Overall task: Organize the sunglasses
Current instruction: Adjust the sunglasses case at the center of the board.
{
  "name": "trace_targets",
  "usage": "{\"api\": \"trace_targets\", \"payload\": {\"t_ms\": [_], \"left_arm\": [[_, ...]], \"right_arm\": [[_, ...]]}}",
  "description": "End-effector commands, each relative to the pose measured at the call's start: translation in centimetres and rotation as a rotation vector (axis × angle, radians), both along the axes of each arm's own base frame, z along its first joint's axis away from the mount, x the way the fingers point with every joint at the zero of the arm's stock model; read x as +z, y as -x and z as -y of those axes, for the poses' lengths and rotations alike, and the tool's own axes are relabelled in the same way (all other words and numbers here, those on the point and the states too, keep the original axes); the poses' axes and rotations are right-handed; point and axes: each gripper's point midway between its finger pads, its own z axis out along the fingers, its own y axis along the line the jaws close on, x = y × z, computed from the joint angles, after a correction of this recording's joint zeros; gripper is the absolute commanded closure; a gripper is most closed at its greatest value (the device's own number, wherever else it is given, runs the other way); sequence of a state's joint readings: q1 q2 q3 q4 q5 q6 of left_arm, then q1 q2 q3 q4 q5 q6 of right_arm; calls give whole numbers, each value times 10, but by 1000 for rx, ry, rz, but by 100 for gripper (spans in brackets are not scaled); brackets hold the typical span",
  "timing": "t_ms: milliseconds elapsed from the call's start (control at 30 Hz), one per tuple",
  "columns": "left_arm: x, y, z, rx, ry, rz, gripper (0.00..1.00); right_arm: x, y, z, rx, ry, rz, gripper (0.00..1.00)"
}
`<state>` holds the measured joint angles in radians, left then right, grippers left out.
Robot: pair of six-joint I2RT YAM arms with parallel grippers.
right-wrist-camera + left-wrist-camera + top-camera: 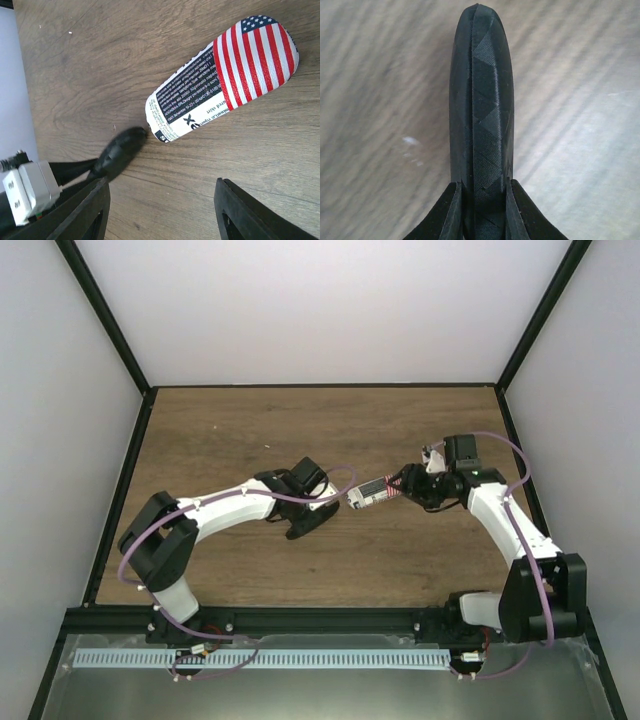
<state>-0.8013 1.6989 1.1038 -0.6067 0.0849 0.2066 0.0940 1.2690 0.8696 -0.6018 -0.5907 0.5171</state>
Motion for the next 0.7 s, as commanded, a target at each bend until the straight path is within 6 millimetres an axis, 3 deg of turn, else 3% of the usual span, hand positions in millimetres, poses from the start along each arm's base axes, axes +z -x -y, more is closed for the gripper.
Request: {"api": "trace_targets", "payload": {"t_ms": [0,133,200,367,567,600,667], "left_arm": [[22,-52,-33,231,-144,258,96],[45,-80,-58,395,-226,428,96],[45,-86,-69,424,-303,469,96],[3,-90,-83,394,-539,473,96],[-38,-83,-83,391,-656,401,96],[-41,-82,-81,396,-651,389,93],[-43,-80,-77,409,-630,364,69]], "right_arm": [[1,-3,-1,11,-21,10,41],[-2,-4,-3,17,-32,4,41],[-3,-4,-3,19,-35,3,41],[-5,-6,-4,27,-34,8,41],[-3,-7,-4,36,-33,19,41],[-3,-7,-4,37,-34,21,42],[-5,-6,-5,45,-36,19,42]]}}
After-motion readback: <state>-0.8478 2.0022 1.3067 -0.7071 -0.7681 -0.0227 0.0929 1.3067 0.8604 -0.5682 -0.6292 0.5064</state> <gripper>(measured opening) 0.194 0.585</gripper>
